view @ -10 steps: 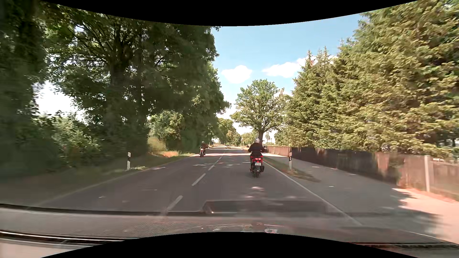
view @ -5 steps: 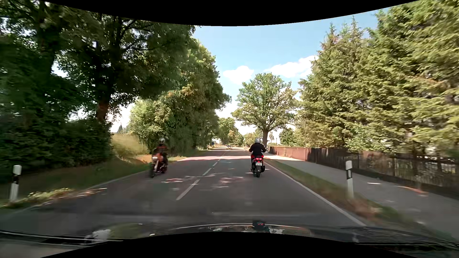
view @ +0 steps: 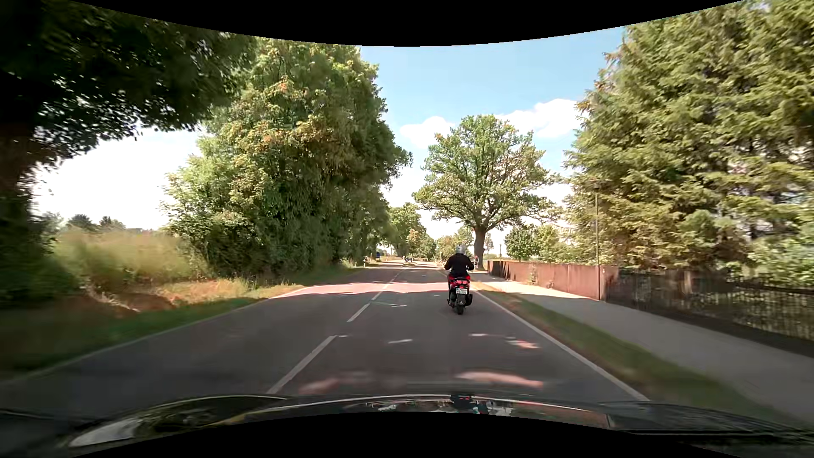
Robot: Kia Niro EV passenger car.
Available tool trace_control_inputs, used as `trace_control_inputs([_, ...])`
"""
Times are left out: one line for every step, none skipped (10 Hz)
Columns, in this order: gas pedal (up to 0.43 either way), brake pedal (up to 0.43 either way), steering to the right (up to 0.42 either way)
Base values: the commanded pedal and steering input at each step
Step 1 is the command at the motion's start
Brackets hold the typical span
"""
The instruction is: Follow the waypoints while adhering to traffic rules and regulations
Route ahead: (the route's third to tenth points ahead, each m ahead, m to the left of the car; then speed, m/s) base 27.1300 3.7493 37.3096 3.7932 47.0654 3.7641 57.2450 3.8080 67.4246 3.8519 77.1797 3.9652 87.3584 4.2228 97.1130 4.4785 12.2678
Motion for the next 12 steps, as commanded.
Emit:
trace_control_inputs([0.189,0.006,-0.006])
trace_control_inputs([0.189,0.006,-0.005])
trace_control_inputs([0.189,0.006,-0.005])
trace_control_inputs([0.189,0.006,-0.003])
trace_control_inputs([0.189,0.006,-0.001])
trace_control_inputs([0.189,0.006,-0.001])
trace_control_inputs([0.189,0.006,-0.001])
trace_control_inputs([0.189,0.006,0.000])
trace_control_inputs([0.189,0.006,0.000])
trace_control_inputs([0.189,0.006,-0.001])
trace_control_inputs([0.189,0.006,0.000])
trace_control_inputs([0.189,0.006,0.000])
